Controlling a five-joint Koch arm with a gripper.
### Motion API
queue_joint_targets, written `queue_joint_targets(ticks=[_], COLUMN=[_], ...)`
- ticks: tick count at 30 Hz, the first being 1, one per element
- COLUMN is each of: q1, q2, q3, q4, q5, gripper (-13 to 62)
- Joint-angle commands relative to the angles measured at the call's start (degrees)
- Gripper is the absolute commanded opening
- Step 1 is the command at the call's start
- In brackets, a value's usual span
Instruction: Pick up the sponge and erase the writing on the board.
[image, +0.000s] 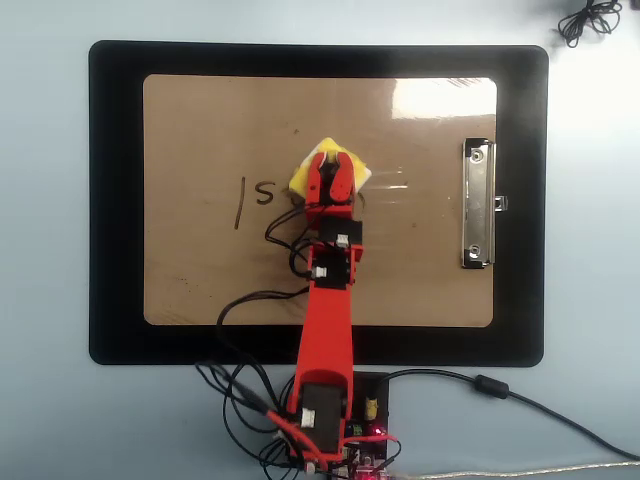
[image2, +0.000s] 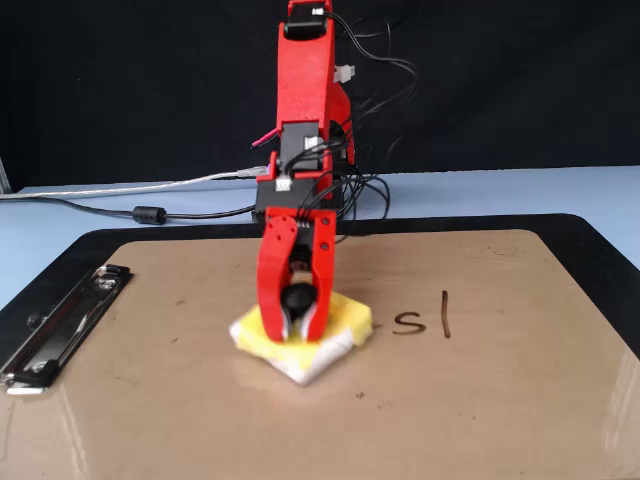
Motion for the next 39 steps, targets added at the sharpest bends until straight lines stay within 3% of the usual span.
queue_joint_targets(ticks=[1,4,6,15,17,23,26,32,34,39], q1=[2.9,4.22,6.15,6.68,6.68,6.42,5.98,1.23,1.05,-0.79], q2=[9.4,22.24,22.68,-16.7,-11.43,20.83,19.25,-0.97,0.18,16.87], q3=[9.49,20.65,21.18,-17.31,-9.32,24.52,21.88,2.11,5.01,21.27], q4=[0.88,0.97,0.88,-2.55,-3.08,-4.04,-4.22,-4.31,-4.31,-9.84], q5=[4.66,7.12,9.23,9.76,9.84,9.32,9.14,7.91,7.29,3.87], gripper=[-8.0,-8.0,-8.0,-8.0,-8.0,-8.0,-8.0,-8.0,-8.0,-8.0])
